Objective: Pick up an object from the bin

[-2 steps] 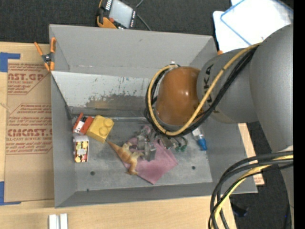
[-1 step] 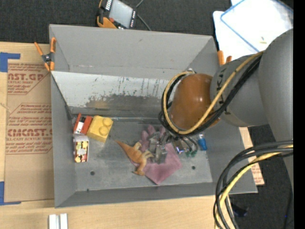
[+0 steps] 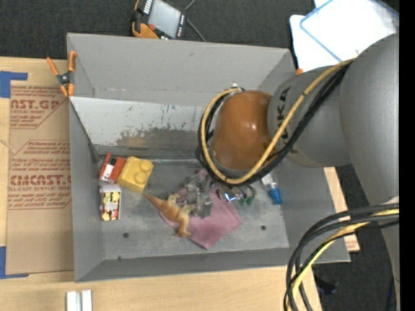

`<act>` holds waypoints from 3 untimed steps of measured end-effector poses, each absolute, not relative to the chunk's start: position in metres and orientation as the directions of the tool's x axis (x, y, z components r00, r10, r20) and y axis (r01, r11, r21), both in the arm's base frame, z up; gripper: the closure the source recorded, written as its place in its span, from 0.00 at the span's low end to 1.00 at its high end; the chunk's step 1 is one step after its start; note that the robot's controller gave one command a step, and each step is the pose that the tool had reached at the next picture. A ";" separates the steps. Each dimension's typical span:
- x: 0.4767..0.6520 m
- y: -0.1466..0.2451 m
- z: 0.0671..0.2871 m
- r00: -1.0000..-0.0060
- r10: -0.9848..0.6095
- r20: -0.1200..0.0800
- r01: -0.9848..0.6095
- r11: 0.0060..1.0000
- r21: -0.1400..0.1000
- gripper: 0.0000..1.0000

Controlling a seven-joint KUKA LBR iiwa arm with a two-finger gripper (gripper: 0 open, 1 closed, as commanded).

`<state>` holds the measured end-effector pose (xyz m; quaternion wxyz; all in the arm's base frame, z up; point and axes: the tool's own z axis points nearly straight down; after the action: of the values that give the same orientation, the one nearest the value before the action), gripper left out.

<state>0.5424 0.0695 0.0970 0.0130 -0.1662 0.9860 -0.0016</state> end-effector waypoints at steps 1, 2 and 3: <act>0.541 0.078 0.095 -0.948 -0.317 -0.026 -0.316 0.949 -0.005 1.00; 0.508 0.076 0.071 -0.916 -0.401 -0.031 -0.401 0.916 -0.009 1.00; 0.508 0.076 0.071 -0.916 -0.401 -0.031 -0.401 0.916 -0.009 1.00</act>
Offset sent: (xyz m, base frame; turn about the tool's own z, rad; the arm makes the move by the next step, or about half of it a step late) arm -0.0361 0.0056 -0.0270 -0.0794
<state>0.5076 0.0756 0.0707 0.0161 -0.2046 0.9787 -0.0013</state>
